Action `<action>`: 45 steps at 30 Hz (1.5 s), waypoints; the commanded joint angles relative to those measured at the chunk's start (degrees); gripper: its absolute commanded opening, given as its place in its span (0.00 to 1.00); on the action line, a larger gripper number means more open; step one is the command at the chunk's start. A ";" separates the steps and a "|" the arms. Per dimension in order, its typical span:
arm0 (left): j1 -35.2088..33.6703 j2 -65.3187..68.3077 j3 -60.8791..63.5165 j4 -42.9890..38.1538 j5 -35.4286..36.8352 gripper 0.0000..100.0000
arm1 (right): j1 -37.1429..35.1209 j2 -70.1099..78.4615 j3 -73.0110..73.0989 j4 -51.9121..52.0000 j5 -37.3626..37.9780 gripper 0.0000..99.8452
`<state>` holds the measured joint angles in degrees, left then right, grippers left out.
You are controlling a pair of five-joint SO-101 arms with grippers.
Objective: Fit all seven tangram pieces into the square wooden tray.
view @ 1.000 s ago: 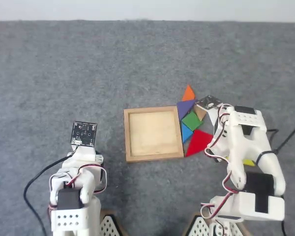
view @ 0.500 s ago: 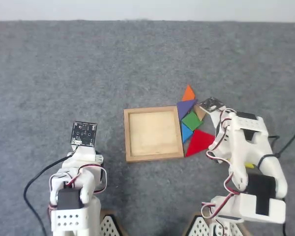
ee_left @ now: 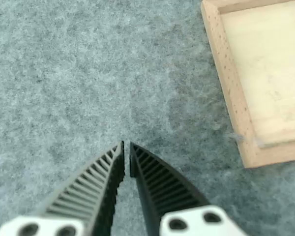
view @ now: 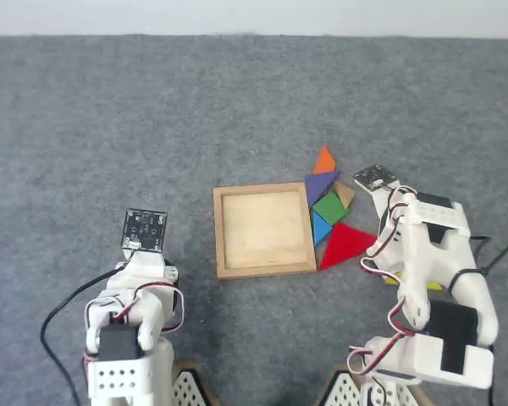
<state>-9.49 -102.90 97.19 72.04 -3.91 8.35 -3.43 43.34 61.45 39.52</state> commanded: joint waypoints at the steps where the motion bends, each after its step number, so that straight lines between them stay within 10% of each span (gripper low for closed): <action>1: 0.18 -1.14 -0.66 0.18 -0.09 0.02 | 0.31 -2.24 0.18 0.66 -0.09 0.31; 5: 0.18 -1.14 -0.66 0.18 -0.09 0.02 | -2.51 -2.42 0.00 7.43 4.22 0.41; 35: 0.18 -1.14 -0.66 0.18 -0.09 0.02 | 1.80 -1.80 0.18 5.41 8.70 0.28; 45: 0.18 -1.14 -0.66 0.18 -0.09 0.02 | -5.05 -1.71 -0.26 1.98 -11.96 0.37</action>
<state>-9.41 -102.90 97.19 72.04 -3.91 5.71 -3.69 43.60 64.88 35.74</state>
